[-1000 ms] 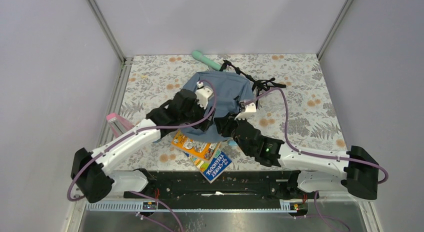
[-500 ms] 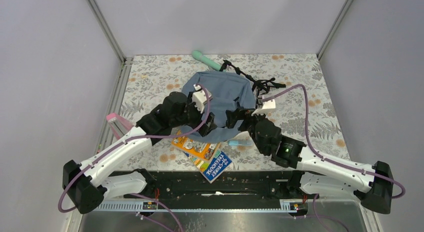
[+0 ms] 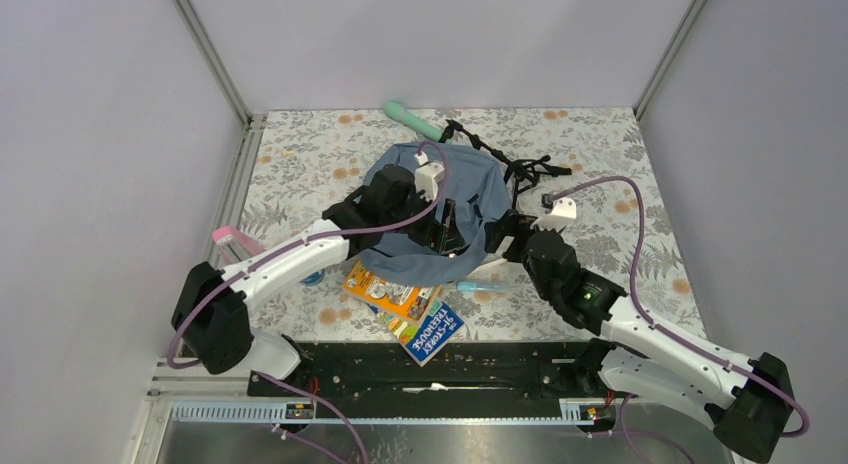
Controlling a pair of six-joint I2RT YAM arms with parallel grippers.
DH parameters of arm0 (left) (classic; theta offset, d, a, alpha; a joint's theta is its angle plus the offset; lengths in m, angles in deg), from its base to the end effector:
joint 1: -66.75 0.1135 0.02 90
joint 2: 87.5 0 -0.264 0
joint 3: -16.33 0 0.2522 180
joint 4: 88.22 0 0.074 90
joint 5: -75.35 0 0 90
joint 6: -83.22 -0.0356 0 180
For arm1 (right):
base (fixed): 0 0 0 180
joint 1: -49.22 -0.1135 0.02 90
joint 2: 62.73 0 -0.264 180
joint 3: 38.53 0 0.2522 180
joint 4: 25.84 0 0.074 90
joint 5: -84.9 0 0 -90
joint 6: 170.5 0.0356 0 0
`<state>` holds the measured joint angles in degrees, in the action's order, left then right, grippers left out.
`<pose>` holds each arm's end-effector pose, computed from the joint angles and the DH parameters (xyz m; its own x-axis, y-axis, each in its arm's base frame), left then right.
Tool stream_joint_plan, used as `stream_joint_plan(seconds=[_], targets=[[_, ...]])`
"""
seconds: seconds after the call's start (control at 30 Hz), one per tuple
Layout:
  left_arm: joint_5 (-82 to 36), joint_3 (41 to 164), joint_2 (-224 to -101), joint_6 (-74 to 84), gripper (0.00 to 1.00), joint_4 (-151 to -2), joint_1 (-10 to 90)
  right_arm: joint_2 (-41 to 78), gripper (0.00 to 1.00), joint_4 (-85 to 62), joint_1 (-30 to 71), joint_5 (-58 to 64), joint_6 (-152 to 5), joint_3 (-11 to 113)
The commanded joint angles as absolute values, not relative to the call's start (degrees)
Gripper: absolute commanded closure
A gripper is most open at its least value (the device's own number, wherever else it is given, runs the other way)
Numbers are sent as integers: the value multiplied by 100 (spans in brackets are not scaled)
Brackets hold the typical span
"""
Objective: Pack the student bag
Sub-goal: Unzip the student bag at the center of the board.
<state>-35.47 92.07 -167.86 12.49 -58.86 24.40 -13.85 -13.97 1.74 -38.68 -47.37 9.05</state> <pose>0.2251 -0.2223 0.2935 -0.6696 0.1930 -0.7172 0.6637 0.5889 -0.4612 0.1493 0.1337 0.2830 -0.2656 0.3840 -0.8843 -0.1252 0.8957 0.4266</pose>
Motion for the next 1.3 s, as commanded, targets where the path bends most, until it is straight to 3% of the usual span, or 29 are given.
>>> stream_joint_plan(seconds=[0.0, 0.23, 0.67, 0.83, 0.97, 1.27], targets=[[-3817, 9567, -17123, 1890, 31, -6381, 2422, -1538, 14, -1374, 212, -3699, -4361, 751], [-3268, 9641, -17437, 1877, 43, -6268, 2409, -1545, 17, -1374, 207, -3641, -4169, 607], [-3456, 9616, -17610, 2183, 61, -6442, 2355, -1455, 22, -1374, 207, -3570, -4246, 630], [-3560, 9507, -17638, 2280, 79, -6573, 2355, -1399, 22, -1374, 212, -3511, -4236, 622], [-3444, 9443, -17494, 2417, 100, -6626, 2358, -1331, 15, -1409, 212, -3245, -4096, 604], [-3424, 8875, -16503, 2585, 100, -7343, 2361, -1036, 7, -2127, 212, -2935, -2761, 102]])
